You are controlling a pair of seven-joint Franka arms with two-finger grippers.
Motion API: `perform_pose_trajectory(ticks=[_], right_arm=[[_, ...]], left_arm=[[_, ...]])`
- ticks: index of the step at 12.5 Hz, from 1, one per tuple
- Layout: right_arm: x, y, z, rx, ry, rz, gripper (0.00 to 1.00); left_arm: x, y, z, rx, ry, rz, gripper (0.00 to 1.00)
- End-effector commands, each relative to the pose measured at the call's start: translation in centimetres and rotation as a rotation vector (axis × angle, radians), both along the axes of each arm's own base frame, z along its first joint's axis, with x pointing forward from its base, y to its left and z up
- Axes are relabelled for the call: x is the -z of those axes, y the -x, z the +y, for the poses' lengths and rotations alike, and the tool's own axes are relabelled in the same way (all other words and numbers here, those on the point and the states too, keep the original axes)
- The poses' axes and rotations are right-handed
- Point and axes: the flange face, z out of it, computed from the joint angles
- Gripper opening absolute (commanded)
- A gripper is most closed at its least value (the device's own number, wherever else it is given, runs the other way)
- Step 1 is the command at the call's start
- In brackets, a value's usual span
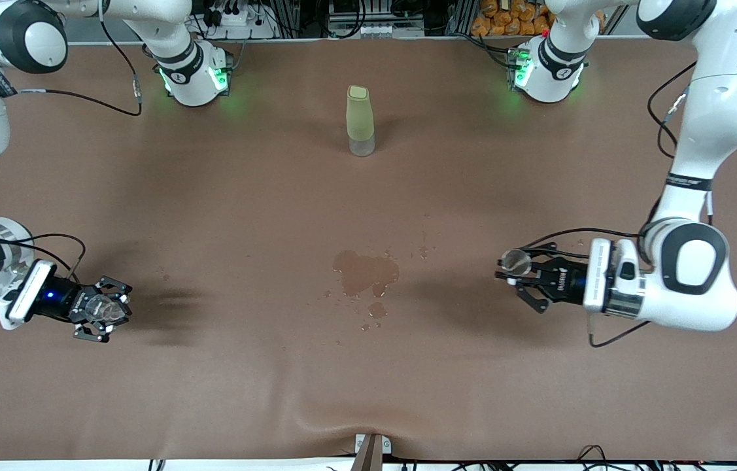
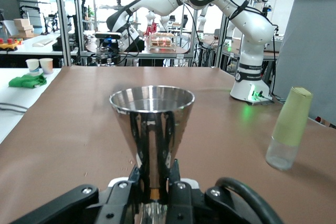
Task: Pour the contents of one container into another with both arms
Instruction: 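Lift the jigger and the beaker and carry both toward the table centre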
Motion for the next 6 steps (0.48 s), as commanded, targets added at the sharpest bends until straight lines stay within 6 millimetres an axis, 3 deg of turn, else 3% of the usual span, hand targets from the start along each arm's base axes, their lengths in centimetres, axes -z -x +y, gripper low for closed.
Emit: perform_pose_trajectory(ticks=[1, 4, 6], right_arm=[[-3.6, -0.9, -0.2, -0.008, -0.017, 0.015, 0.0], [-5.5, -1.4, 0.2, -0.029, -0.025, 0.038, 0.0], [-6.0, -1.9, 2.6, -0.06, -0.028, 0.043, 0.0]], left_arm=[[-0.6, 0.3, -4.4, -0.021, 0.048, 0.015, 0.0], [-0.7, 0.5, -6.9, -0.046, 0.083, 0.014, 0.0], [-0.7, 0.5, -8.1, -0.059, 0.08, 0.009, 0.0]])
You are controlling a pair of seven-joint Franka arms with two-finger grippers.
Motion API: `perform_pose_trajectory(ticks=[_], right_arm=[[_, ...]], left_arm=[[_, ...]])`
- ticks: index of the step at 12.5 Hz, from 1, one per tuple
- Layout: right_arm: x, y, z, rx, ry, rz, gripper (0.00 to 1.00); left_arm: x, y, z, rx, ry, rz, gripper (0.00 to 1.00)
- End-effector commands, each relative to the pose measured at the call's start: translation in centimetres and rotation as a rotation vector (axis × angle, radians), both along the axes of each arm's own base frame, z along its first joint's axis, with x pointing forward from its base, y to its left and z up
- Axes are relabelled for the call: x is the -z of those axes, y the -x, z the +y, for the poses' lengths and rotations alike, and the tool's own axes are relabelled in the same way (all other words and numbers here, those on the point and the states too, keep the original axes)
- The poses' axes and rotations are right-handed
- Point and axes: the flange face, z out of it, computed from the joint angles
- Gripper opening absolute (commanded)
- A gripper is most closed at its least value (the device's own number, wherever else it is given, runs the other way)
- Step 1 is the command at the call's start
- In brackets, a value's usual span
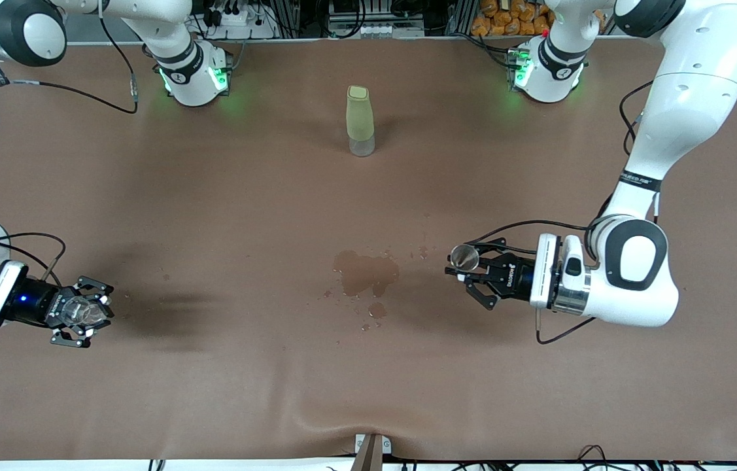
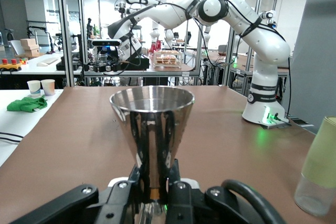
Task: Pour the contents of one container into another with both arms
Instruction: 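Lift the jigger and the beaker and carry both toward the table centre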
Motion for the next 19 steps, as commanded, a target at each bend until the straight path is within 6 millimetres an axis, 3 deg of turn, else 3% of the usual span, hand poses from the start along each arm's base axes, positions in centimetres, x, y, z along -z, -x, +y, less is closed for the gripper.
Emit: perform_pose_trajectory(ticks=[1, 2, 4, 8, 11, 12, 15, 19], right_arm=[[-1.5, -0.8, 3.9, -0.039, -0.002, 0.021, 0.0], [-2.3, -1.1, 5.8, -0.059, 0.002, 0.012, 0.0], [-5.1, -1.7, 7.5, -0.053, 0.033, 0.024, 0.0], [-8.0, -2.3, 15.8, -0.12, 0.056, 0.049, 0.0], [-11.2, -2.6, 21.7, -0.118, 0.095, 0.068, 0.0], [-11.8, -2.6, 23.6, -0.11, 0.073, 0.069, 0.0], [-12.6, -1.6, 30.9, -0.153, 0.002, 0.07, 0.0], [-14.3, -0.4, 36.1, -0.144, 0.035, 0.056, 0.0]], left_arm=[[-0.2, 0.1, -1.6, -0.033, 0.014, 0.002, 0.0], [0.0, 0.2, -2.4, -0.038, 0.013, 0.004, 0.0], [0.7, 0.4, -4.0, -0.065, 0.003, 0.003, 0.0], [1.7, 0.5, -5.3, -0.096, -0.016, 0.002, 0.0], [2.8, 1.1, -6.5, -0.118, -0.012, 0.014, 0.0], [3.2, 1.3, -7.5, -0.124, -0.002, -0.001, 0.0], [3.6, 1.3, -8.0, -0.146, 0.006, 0.008, 0.0], [4.2, 1.2, -7.7, -0.154, 0.002, -0.001, 0.0]])
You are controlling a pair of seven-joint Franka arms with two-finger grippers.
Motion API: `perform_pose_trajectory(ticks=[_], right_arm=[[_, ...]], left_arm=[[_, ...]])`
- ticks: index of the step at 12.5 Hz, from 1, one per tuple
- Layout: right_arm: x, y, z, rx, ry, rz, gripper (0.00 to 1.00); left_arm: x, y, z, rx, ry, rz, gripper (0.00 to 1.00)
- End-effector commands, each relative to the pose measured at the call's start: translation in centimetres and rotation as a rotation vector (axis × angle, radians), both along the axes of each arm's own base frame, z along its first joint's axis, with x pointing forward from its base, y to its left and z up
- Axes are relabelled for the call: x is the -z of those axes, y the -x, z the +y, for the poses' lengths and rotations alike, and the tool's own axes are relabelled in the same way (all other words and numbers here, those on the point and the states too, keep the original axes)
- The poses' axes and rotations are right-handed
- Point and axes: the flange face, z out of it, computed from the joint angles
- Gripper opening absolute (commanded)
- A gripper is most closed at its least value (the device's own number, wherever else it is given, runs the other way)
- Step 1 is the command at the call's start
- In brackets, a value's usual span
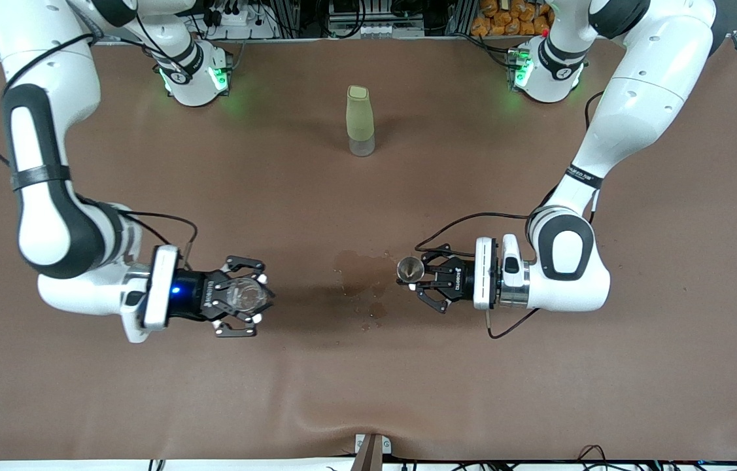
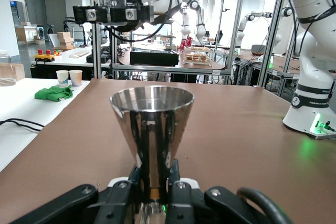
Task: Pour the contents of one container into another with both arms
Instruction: 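Bring the jigger over the beaker rim with the left gripper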
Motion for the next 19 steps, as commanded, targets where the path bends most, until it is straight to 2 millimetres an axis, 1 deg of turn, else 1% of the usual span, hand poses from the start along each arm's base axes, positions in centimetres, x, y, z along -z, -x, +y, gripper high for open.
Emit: perform_pose_trajectory(ticks=[1, 3, 4, 5, 6, 7, 8, 10, 11, 12, 13, 14, 15, 16, 17, 19], right_arm=[[-1.8, 1.0, 2.7, 0.007, -0.006, 0.029, 0.0], [-2.4, 2.0, 5.6, -0.008, -0.056, 0.044, 0.0], [-2.4, 2.1, 6.3, -0.002, -0.057, 0.046, 0.0], [-2.5, 2.0, 6.4, 0.023, -0.043, 0.042, 0.0], [-3.3, 2.1, 6.7, 0.04, -0.036, 0.035, 0.0], [-3.2, 2.3, 7.0, 0.042, -0.031, 0.047, 0.0], [-2.7, 2.2, 6.4, 0.049, -0.026, 0.064, 0.0], [-0.6, 2.2, 5.3, 0.057, -0.011, 0.1, 0.0], [0.2, 2.2, 5.0, 0.058, -0.001, 0.106, 0.0], [0.4, 2.1, 4.5, 0.062, 0.001, 0.107, 0.0], [0.4, 2.1, 4.5, 0.061, 0.003, 0.102, 0.0], [0.3, 2.2, 4.6, 0.058, 0.0, 0.097, 0.0], [0.0, 2.2, 4.6, 0.056, -0.003, 0.093, 0.0], [-0.2, 2.1, 4.3, 0.055, -0.006, 0.091, 0.0], [-0.2, 2.1, 4.2, 0.045, -0.013, 0.09, 0.0], [-0.3, 2.2, 4.2, 0.037, -0.018, 0.092, 0.0]], left_arm=[[0.2, -0.1, 0.0, -0.019, 0.021, -0.019, 0.0], [0.4, -0.1, -0.1, -0.019, 0.021, -0.018, 0.0], [1.3, 0.1, -0.6, -0.018, 0.018, -0.011, 0.0], [2.1, 0.0, -0.6, -0.041, 0.025, -0.005, 0.0], [2.8, 0.5, -2.0, -0.043, 0.036, -0.006, 0.0], [3.2, 0.4, -2.4, -0.067, 0.031, -0.001, 0.0], [3.5, 0.1, -2.4, -0.106, 0.005, -0.009, 0.0], [4.3, 0.1, -3.4, -0.154, -0.036, -0.015, 0.0], [5.2, 0.3, -4.0, -0.171, -0.033, 0.004, 0.0], [5.9, 0.5, -4.3, -0.182, -0.035, 0.013, 0.0], [6.6, 0.5, -4.2, -0.199, -0.05, 0.007, 0.0], [6.6, 0.2, -4.1, -0.221, -0.065, 0.0, 0.0], [7.1, 0.3, -4.5, -0.232, -0.076, 0.0, 0.0], [7.4, 0.0, -4.5, -0.248, -0.077, 0.0, 0.0], [7.8, 0.1, -5.1, -0.246, -0.074, 0.002, 0.0], [8.2, 0.1, -5.5, -0.263, -0.084, 0.005, 0.0]])
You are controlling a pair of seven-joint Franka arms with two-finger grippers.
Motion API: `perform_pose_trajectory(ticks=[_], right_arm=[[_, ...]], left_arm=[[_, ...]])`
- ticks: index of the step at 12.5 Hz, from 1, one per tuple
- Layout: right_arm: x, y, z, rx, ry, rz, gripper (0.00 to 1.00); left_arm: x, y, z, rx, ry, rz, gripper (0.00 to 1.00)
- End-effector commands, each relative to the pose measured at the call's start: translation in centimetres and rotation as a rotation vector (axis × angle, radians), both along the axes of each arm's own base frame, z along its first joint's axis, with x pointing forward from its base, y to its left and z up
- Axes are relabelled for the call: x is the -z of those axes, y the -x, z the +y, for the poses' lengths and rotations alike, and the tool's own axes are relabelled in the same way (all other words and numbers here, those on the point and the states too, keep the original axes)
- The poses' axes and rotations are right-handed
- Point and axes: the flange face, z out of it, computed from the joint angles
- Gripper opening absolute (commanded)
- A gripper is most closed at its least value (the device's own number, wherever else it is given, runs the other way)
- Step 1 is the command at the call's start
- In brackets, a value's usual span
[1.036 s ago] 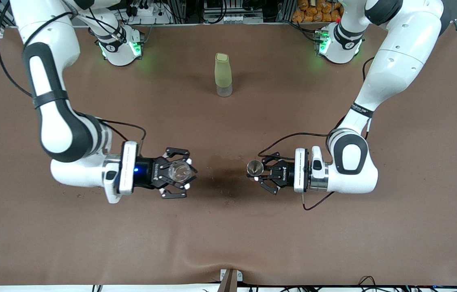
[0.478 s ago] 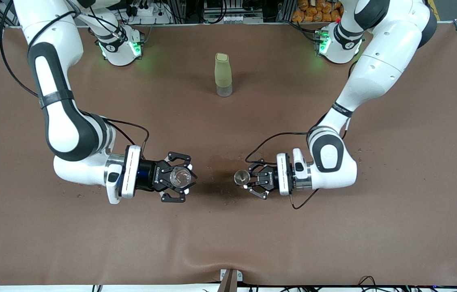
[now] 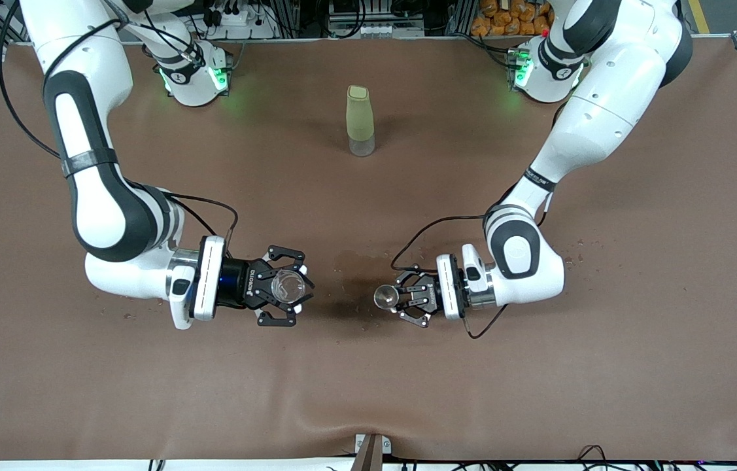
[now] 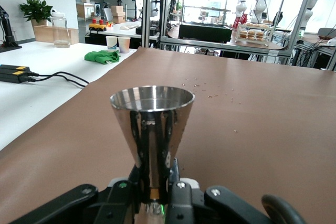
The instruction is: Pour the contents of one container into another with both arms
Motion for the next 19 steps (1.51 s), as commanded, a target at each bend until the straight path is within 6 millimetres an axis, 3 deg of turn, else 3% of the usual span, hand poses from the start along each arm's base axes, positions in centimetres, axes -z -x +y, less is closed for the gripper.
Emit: perform_pose_trajectory(ticks=[1, 4, 8, 14, 17, 19], right_arm=[[-1.2, 0.3, -0.2, -0.003, -0.023, -0.003, 0.0], [-1.7, 0.6, 1.3, -0.002, -0.031, -0.006, 0.0], [-2.5, 1.0, 3.4, 0.016, -0.015, 0.01, 0.0], [-2.3, 4.3, 10.9, 0.069, -0.103, 0.216, 0.0], [-1.4, 5.5, 12.2, 0.067, -0.138, 0.377, 0.0], [-1.9, 6.6, 12.9, 0.06, -0.144, 0.495, 0.0]], left_arm=[[0.0, -0.2, -1.8, -0.039, 0.018, -0.014, 0.0], [0.2, 0.5, -3.3, -0.078, 0.044, 0.013, 0.0], [1.4, 0.8, -3.6, -0.089, 0.056, -0.027, 0.0], [2.1, 1.0, -4.2, -0.112, 0.087, -0.151, 0.0], [3.2, 1.5, -4.1, -0.123, 0.088, -0.15, 0.0], [2.8, 0.9, -3.2, -0.121, 0.078, -0.17, 0.0]])
